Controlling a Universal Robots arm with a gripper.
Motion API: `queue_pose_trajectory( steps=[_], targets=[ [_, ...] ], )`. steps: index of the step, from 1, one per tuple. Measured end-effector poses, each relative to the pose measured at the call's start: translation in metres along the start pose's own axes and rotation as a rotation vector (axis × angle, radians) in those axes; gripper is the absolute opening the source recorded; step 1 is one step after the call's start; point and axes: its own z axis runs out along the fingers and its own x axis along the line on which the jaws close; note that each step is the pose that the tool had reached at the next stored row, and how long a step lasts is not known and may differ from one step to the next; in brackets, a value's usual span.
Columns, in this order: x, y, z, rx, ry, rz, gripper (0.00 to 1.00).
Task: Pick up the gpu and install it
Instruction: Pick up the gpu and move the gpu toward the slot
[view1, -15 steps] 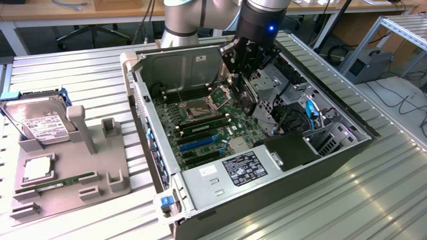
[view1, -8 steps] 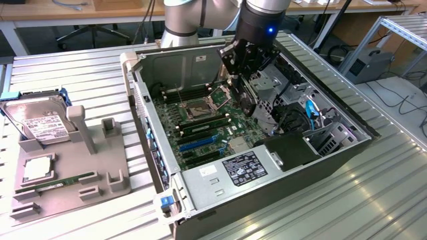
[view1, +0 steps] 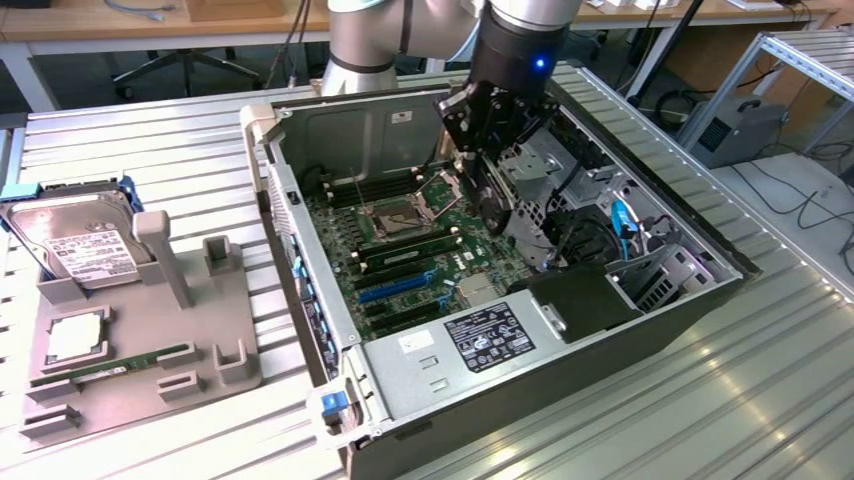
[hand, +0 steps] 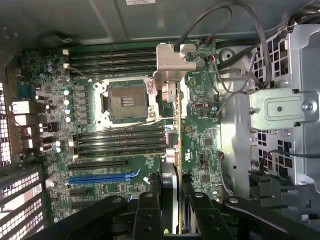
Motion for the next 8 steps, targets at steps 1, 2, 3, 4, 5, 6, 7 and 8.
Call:
queue_pose_trajectory(
  steps=[1,2,3,4,5,6,7,8],
  targets=[
    [0.0000,0.0000,0.0003,0.0000,0.0000,0.000,0.27],
    [0.0000,0.0000,0.0007,0.0000,0.0000,0.000,0.27],
    [0.0000,0.0000,0.0010,0.0000,0.0000,0.000,0.27],
    [0.0000,-0.0001,0.0016,0.0000,0.0000,0.000,0.27],
    [0.0000,-0.0001,0.0019,0.0000,0.0000,0.000,0.27],
    [0.0001,-0.0001,0.0022,0.0000,0.0000,0.000,0.27],
    [0.0001,-0.0001,0.0027,0.0000,0.0000,0.000,0.27],
    [0.0001,-0.0001,0.0030,0.0000,0.0000,0.000,0.27]
  ],
)
